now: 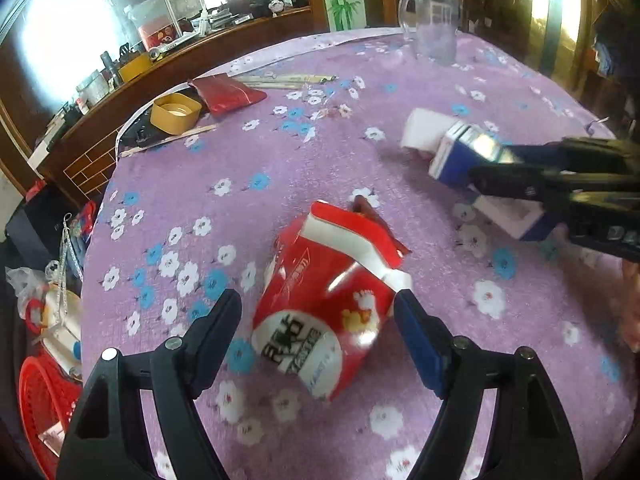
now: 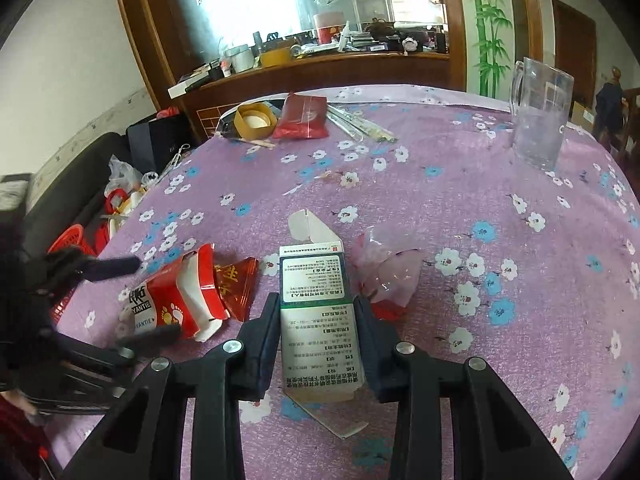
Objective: Collect trash
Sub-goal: 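Grasp the red carton with the left gripper while the right grasps the white medicine box, then lift the red carton and medicine box above the table with both grippers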
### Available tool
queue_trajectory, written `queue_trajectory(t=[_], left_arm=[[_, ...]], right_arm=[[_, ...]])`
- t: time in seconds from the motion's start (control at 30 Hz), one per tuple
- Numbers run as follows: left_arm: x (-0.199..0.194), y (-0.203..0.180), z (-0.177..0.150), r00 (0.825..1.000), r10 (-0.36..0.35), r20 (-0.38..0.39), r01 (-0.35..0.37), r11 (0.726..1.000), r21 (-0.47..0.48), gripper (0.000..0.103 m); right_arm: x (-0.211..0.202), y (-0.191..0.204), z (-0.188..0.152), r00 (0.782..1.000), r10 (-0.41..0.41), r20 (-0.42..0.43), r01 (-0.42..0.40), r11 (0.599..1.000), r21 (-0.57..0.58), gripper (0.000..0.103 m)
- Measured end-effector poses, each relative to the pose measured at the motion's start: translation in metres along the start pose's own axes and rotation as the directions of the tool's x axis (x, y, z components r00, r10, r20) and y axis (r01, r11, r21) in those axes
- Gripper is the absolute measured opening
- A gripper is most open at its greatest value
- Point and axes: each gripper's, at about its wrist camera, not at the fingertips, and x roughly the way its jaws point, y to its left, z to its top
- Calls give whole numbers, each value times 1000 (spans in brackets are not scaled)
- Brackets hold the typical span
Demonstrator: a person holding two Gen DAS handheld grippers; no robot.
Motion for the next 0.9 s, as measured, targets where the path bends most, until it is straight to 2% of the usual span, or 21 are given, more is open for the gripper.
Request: queue_trajectory(t=[0.07,0.1,0.17,0.23,0.37,0.4,0.63,0.77,0.9], left_arm=[[5,-2,-2,1000,2,-2,-2,1000,1,75],[5,-2,-4,1000,9,3,-9,1000,-7,66],[2,-4,-8,1000,8,15,-8,1000,-20,58],[-5,-4,-14,999,8,32,-6,999,-35,40],[-17,1,-27,998,7,55,-2,996,-93,31],[-18,3,-30,999,4,53,1,995,-105,22],[-42,14,-58,995,-33,92,52,977,-209,22],[-59,19,-72,991,-20,135,54,966,-252,22],[-73,19,-84,987,8,163,39,959,-282,22]], right_arm=[[0,-1,0,1000,3,0,-3,1000,2,40],[0,-1,0,1000,2,-1,-2,1000,3,40],[0,0,0,1000,1,-4,-1,1000,3,40],[0,1,1,1000,0,-2,0,1000,2,40],[-2,2,1,1000,1,5,-1,1000,1,40],[-2,2,0,1000,1,6,-1,1000,1,40],[-6,6,-2,1000,-7,26,7,1000,-14,40],[-10,10,-2,999,-21,48,22,999,-29,40],[-20,14,-2,999,-20,47,19,1000,12,40]])
